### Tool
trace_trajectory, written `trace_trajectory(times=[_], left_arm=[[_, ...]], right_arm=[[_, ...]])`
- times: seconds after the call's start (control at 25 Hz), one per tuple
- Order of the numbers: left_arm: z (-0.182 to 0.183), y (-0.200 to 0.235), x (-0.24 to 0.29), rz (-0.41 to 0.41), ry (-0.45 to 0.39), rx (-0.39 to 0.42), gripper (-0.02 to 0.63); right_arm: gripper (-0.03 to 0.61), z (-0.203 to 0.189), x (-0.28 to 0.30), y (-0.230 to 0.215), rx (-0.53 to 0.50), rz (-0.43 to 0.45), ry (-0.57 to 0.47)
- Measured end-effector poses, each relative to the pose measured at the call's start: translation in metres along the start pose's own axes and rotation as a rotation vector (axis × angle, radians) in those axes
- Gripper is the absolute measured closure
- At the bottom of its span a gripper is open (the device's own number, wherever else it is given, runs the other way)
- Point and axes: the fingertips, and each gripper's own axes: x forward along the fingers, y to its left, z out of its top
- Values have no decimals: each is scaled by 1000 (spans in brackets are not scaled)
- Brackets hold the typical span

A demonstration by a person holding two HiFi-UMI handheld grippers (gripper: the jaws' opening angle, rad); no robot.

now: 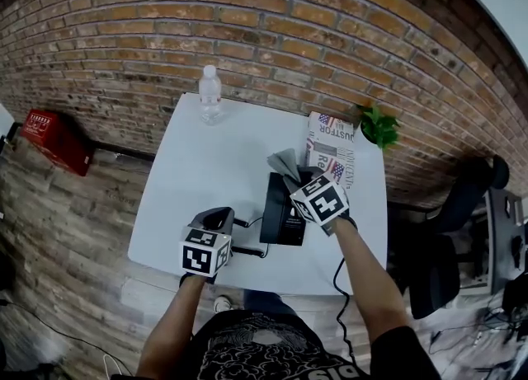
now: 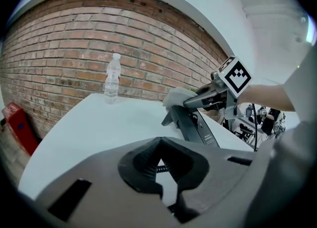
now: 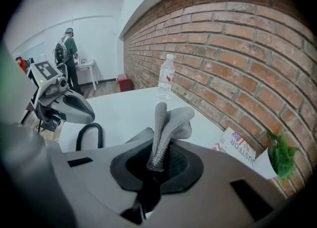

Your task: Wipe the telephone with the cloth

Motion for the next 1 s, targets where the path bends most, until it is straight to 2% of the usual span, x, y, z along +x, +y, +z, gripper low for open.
trace_trajectory(times=[0.72,1.0], left_arm=[[-7,17,-15,48,-11,-44,607],[-8,22,-29,78,-23,-50,607]], right_arm=[[566,22,17,24,-56,86,0],[566,36,19,41,-76,122,-30]])
